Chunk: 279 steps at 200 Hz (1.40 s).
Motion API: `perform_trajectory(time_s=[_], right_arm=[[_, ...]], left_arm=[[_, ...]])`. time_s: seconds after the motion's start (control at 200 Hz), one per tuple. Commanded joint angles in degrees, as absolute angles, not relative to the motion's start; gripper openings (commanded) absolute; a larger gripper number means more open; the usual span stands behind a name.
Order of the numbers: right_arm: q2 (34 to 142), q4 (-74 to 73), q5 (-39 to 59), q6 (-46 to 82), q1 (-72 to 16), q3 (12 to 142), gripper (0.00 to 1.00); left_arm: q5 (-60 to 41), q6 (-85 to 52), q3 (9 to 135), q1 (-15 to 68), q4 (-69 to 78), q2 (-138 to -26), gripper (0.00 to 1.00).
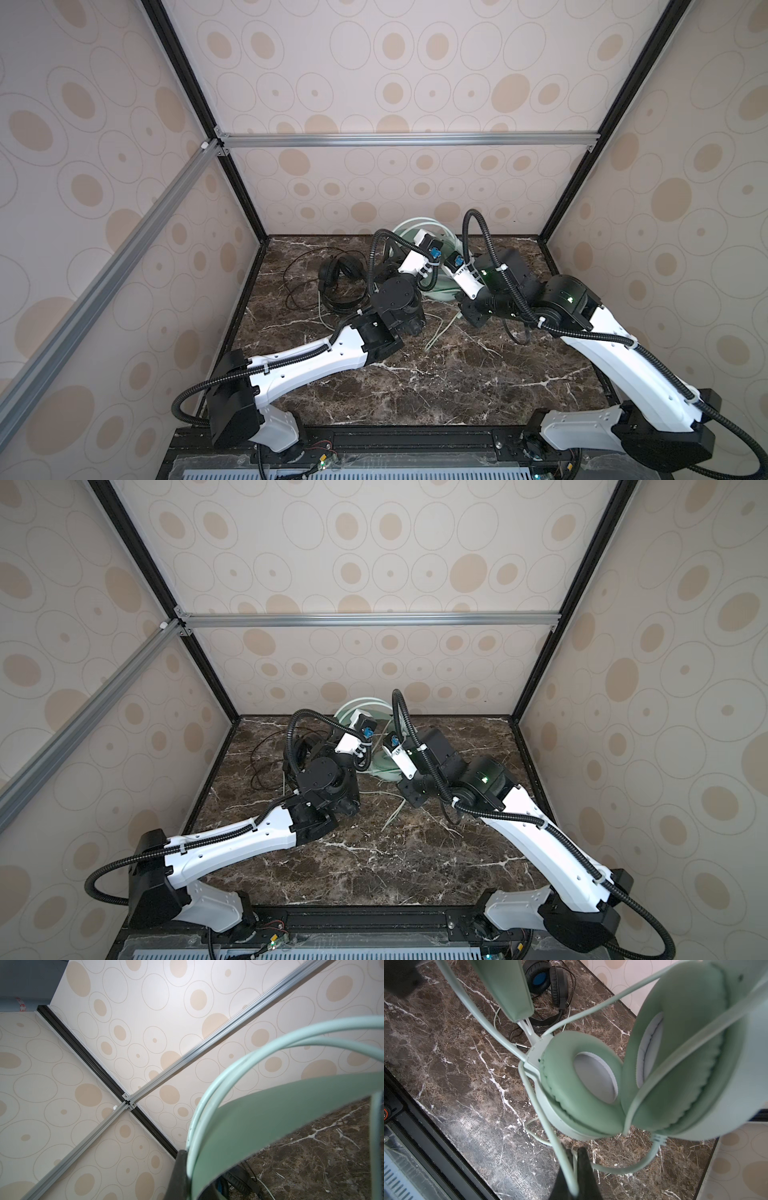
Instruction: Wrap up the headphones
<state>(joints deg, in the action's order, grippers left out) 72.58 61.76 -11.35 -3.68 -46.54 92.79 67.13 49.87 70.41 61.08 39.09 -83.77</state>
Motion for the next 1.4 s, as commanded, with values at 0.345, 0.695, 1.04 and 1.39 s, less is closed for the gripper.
perform_trajectory(time_s=[0.345, 0.695, 1.04, 1.39], right_arm=[[71.97, 65.31, -13.11, 5.58, -46.13, 94.16, 0.02], [72.62, 69.01, -27.67, -13.46, -46.22, 98.77, 0.04], [69.48, 60.49, -37.81, -24.05, -49.46, 93.59, 0.04], [66.29, 50.73, -41.4, -28.36, -49.48, 89.81, 0.07]], left_arm=[[70.93, 67.17, 70.07, 61.61, 56.35, -84.56, 0.0], [64.7, 45.47, 76.29, 61.77, 19.55, -81.95, 0.0], [57.02, 25.46, 84.9, 60.77, -9.53, -84.02, 0.0], [37.02, 8.74, 92.54, 55.83, -30.77, -86.08, 0.0]])
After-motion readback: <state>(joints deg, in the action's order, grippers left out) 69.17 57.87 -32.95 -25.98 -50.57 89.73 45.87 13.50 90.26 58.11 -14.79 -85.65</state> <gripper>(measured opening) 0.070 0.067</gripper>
